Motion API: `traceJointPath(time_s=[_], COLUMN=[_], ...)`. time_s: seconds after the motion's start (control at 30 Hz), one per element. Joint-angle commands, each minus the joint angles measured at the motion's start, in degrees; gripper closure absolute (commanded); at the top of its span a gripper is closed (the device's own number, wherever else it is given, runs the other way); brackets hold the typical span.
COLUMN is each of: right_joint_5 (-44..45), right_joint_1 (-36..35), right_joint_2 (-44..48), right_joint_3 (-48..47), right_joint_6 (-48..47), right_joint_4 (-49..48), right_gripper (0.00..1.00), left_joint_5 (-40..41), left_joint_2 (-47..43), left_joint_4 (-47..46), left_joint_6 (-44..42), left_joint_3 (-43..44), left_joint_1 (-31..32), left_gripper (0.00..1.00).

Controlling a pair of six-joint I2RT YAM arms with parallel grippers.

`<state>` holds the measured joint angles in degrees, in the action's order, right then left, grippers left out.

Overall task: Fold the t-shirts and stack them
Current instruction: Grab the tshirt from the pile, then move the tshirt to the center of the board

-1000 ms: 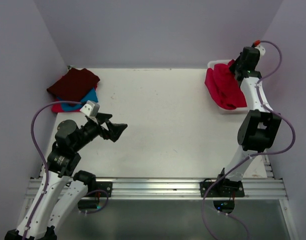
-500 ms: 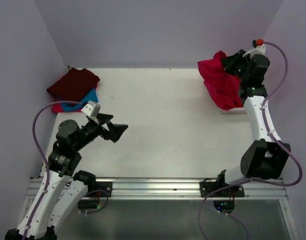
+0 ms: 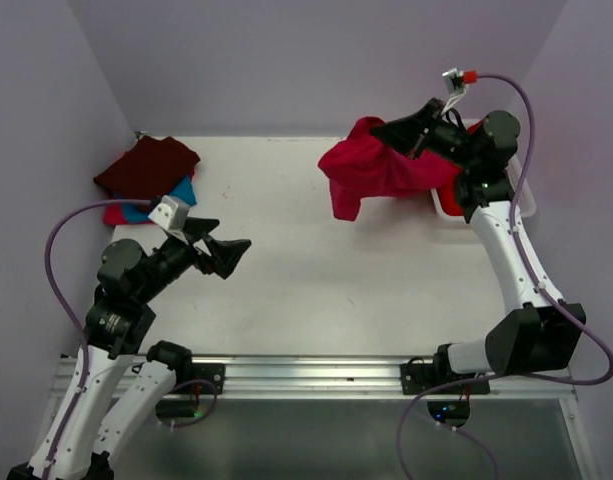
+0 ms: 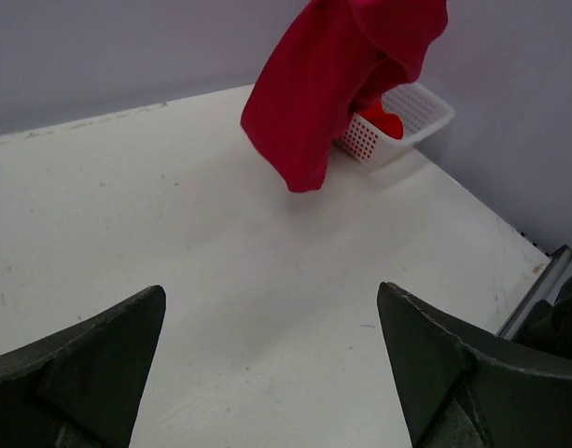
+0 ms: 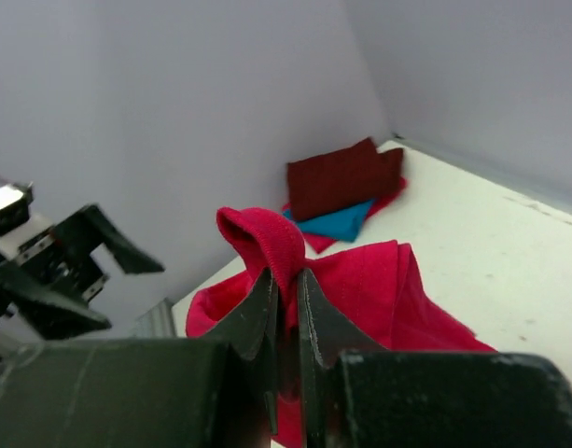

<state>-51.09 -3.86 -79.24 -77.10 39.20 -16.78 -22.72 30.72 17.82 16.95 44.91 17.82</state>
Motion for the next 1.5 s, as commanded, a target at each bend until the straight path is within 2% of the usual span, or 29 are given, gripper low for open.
traceJointPath(time_s=[0.0,0.37,0.6,0.83,0.9,0.97,1.07,1.1,1.17,1.2,1.23,1.33,1.47], right_joint_5=[-10.59,-15.17,-17.29,-16.76,-16.06,-13.96,-10.35,-9.30,-1.67,1.31,6.13,12.31,10.84], right_joint_1=[-2.29,-6.16,-7.04,-7.22,-7.30,-7.74,-9.32,-9.93,-12.04,-12.75,-14.23,-17.75,-22.59], right_joint_2=[3.74,9.19,9.28,7.70,6.65,5.60,2.79,0.95,-0.47,-1.87,-2.23,-3.37,-9.16], right_joint_3=[-0.24,-4.01,-9.55,-12.37,-12.02,-11.23,-10.27,-10.35,-11.40,-12.19,-12.37,-12.37,-16.50], right_joint_6=[6.58,14.67,21.17,20.49,17.60,10.48,-0.15,-6.35,-12.89,-17.53,-18.97,-22.23,-24.25], right_joint_4=[-12.03,-20.92,-28.48,-26.74,-21.24,-14.99,0.72,4.35,15.82,18.42,20.01,21.78,26.60], right_gripper=[1.00,1.00,1.00,1.00,1.00,1.00,1.00,1.00,1.00,1.00,1.00,1.00,1.00], left_joint_5=[1.71,4.53,4.35,4.17,4.26,4.44,4.79,4.96,4.97,4.88,4.97,5.23,5.58], left_joint_2=[-0.49,-1.98,-1.80,-2.33,-2.51,-2.77,-3.21,-3.30,-3.39,-3.39,-3.39,-3.56,-3.65], left_joint_4=[-0.51,0.90,0.63,0.72,1.07,1.42,1.86,2.12,2.30,2.30,2.48,2.65,2.39], left_joint_6=[-0.34,-0.69,-0.25,0.01,-0.08,-0.25,-0.43,-0.43,-0.43,-0.43,-0.51,-0.69,-0.69], left_joint_3=[5.28,13.97,14.69,14.95,15.04,15.12,15.04,14.95,14.86,14.86,14.86,14.60,13.81], left_joint_1=[0.37,0.37,0.37,0.37,0.37,0.37,0.37,0.37,0.37,0.37,0.37,0.37,0.37], left_gripper=[0.00,0.00,0.00,0.00,0.00,0.00,0.00,0.00,0.00,0.00,0.00,0.00,0.00])
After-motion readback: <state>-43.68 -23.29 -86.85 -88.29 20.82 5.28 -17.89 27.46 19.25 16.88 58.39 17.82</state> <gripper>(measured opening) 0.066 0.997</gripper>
